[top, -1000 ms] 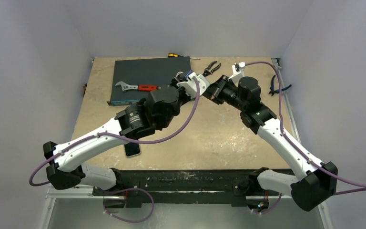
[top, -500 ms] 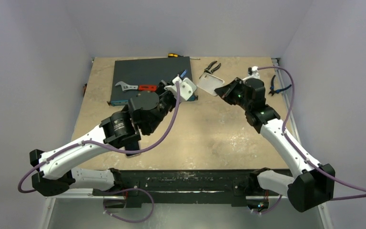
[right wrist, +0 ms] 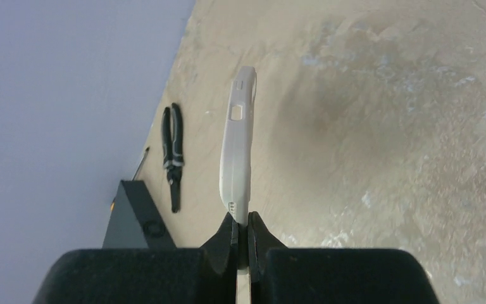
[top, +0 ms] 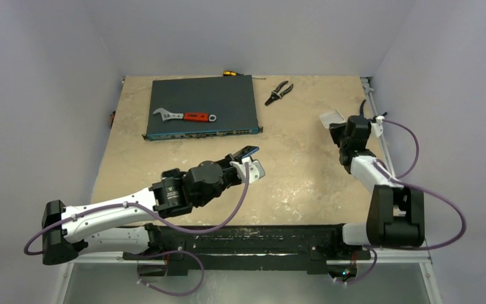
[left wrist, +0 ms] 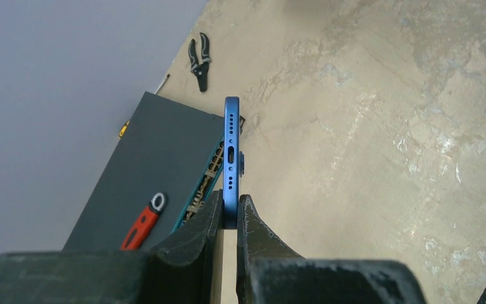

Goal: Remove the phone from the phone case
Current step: Place the phone case at the center of the board.

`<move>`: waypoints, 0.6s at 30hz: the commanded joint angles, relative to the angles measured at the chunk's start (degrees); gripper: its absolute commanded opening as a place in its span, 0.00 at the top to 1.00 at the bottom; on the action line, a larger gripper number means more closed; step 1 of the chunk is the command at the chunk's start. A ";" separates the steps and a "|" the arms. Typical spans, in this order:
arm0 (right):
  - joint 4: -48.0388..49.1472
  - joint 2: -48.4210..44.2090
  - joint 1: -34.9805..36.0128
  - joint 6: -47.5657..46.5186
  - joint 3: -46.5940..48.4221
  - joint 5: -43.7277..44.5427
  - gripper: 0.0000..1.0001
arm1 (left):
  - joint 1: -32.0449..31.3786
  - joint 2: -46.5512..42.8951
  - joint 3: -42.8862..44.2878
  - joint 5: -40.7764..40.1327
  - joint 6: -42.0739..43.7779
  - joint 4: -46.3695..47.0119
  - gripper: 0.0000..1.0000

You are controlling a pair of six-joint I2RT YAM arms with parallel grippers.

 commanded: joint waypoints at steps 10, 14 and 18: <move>22.24 26.54 -3.24 8.00 7.65 4.32 1.00 | -0.40 -5.38 -8.81 -4.14 -2.84 16.72 1.00; 21.06 31.26 -3.56 6.48 11.44 2.49 1.00 | -0.40 -3.12 -8.83 -4.26 -2.33 17.78 1.00; 16.37 32.80 -3.73 3.72 14.21 -1.55 0.67 | -0.40 -1.91 -8.79 -3.96 -2.47 18.42 1.00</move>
